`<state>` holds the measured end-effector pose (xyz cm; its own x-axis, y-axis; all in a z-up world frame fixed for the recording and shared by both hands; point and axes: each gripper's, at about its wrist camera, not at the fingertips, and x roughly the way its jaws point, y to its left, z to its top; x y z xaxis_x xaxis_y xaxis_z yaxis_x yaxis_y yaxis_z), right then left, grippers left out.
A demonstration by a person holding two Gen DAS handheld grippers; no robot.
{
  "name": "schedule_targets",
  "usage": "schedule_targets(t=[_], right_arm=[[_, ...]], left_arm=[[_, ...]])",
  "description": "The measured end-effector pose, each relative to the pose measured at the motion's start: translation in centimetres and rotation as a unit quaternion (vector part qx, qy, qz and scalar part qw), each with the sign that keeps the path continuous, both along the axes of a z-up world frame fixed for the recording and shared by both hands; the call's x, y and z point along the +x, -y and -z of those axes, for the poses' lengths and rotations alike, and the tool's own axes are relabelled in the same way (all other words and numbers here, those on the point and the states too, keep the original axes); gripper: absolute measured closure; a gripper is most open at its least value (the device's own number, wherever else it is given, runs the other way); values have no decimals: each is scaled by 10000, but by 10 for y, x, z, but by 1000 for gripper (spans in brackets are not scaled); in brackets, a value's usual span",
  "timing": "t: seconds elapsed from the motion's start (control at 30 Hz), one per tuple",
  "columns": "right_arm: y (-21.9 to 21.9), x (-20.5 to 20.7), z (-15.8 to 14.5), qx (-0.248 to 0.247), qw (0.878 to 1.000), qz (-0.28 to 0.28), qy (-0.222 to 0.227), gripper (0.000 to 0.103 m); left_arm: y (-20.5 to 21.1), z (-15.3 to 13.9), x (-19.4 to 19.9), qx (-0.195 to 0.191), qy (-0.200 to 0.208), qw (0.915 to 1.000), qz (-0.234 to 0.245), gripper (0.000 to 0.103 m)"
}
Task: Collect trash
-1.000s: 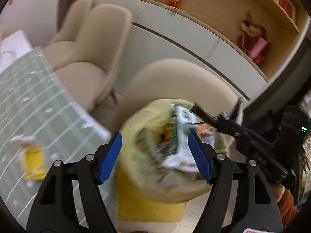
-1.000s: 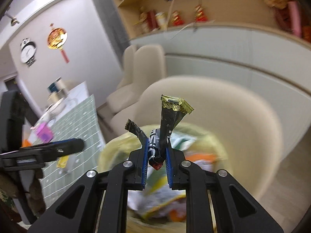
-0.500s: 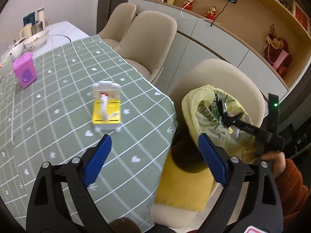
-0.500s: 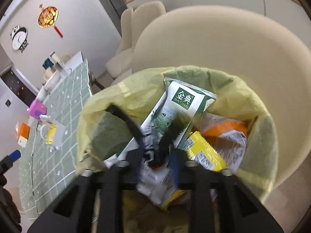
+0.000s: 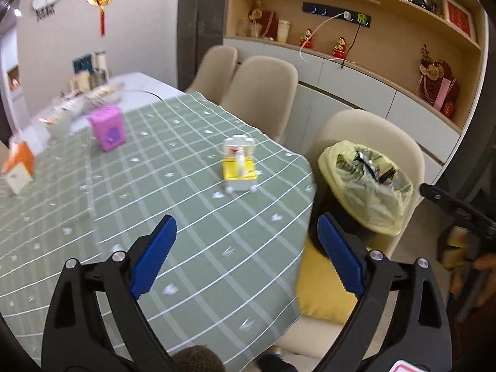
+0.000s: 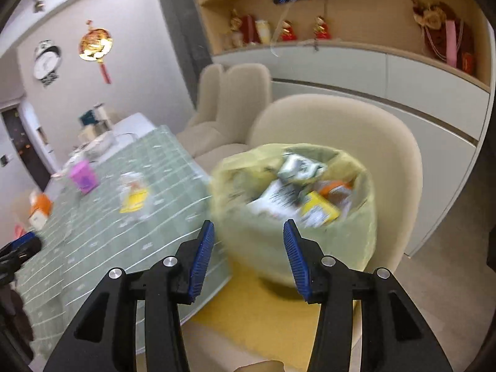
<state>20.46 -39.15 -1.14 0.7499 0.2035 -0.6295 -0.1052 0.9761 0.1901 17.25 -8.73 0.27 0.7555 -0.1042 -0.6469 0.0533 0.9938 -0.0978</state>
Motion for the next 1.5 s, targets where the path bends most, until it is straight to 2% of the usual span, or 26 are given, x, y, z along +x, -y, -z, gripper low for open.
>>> schedule_targets(t=[0.13, 0.23, 0.37, 0.53, 0.83, 1.5], right_arm=[[-45, -56, -11, -25, 9995, -254, 177, 59], [-69, -89, -12, -103, 9990, -340, 289, 59], [-94, -124, -14, -345, 9975, -364, 498, 59], [-108, -150, -19, -390, 9960, -361, 715, 59], [-111, -165, -20, -410, 9959, -230, 777, 59], [-114, -166, -28, -575, 9942, -186, 890, 59]], left_arm=[[-2, -2, -47, 301, 319, 9990, 12, 15], [-4, -8, -75, 323, 549, 9980, -27, 15], [-5, -19, -102, 540, 873, 9945, -226, 15], [-8, -17, -122, 550, 848, 9947, -201, 15], [-15, -16, -141, 516, 900, 9946, -96, 15], [-13, -15, -138, 390, 894, 9952, -51, 15]])
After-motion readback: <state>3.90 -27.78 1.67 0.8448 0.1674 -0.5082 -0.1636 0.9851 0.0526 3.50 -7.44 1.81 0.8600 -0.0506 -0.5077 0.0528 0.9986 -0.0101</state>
